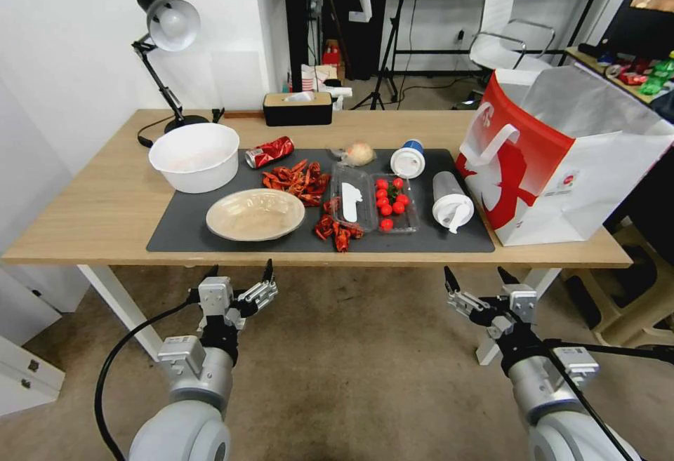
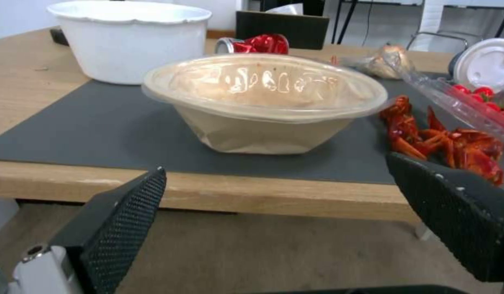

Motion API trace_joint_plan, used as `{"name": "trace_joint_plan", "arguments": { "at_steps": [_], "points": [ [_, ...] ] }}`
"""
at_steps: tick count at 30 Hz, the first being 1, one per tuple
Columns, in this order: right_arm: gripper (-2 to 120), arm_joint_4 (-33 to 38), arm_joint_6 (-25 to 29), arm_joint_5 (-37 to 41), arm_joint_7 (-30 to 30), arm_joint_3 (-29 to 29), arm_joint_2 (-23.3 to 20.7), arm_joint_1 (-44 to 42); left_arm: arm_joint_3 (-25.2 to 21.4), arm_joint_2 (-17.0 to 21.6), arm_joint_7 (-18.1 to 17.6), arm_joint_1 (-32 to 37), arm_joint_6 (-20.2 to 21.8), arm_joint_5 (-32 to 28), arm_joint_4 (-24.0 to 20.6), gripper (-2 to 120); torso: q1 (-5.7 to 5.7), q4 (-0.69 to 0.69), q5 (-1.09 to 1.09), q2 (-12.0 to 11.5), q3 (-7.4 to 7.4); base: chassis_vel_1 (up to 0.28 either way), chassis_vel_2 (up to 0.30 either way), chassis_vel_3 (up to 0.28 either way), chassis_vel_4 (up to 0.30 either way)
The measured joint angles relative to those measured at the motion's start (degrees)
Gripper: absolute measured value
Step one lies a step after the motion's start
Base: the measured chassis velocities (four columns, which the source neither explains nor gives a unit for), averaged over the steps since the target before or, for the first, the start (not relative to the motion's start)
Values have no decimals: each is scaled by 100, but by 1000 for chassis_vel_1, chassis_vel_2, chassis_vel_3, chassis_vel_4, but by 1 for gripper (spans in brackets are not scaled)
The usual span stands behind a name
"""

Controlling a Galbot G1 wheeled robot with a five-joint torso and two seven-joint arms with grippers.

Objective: Pick up the trash from the table and place it into the takeout bag.

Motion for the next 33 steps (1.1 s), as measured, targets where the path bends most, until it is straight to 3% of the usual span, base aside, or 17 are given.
{"name": "trace_joint_plan", "arguments": {
  "at_steps": [7, 12, 16, 19, 25, 33],
  "points": [
    [100, -5, 214, 169, -54, -75, -323, 223, -94, -30, 11, 15, -1, 3, -41, 100, -1, -1, 1, 0, 0, 0, 0, 0, 0],
    [100, -71, 356, 780, -6, -116, -915, 674, -48, 88, 4, -39, 44, -27, -40, 100, -1, 2, 2, 0, 0, 0, 0, 0, 0],
    [100, -13, 140, 1180, 229, -143, -1254, 918, 87, 275, 19, -159, 146, -69, 108, 100, -1, -6, -1, 0, 0, 0, 0, 0, 0],
    [100, -99, -108, 1418, 445, -328, -1547, 1310, 98, 284, 29, -134, 166, -61, 130, 100, -1, 2, 1, 0, 0, 0, 0, 0, 0],
    [100, -423, -449, 2058, 987, -871, -2236, 2174, 62, 253, 26, -55, 187, -26, 85, 100, -1, 0, -1, 0, 0, 0, 0, 0, 0],
    [100, -994, -742, 2605, 1725, -1358, -2596, 3208, 59, 158, 18, 84, 187, 63, 7, 100, -1, 0, 1, 0, 0, 0, 0, 0, 0]
  ]
}}
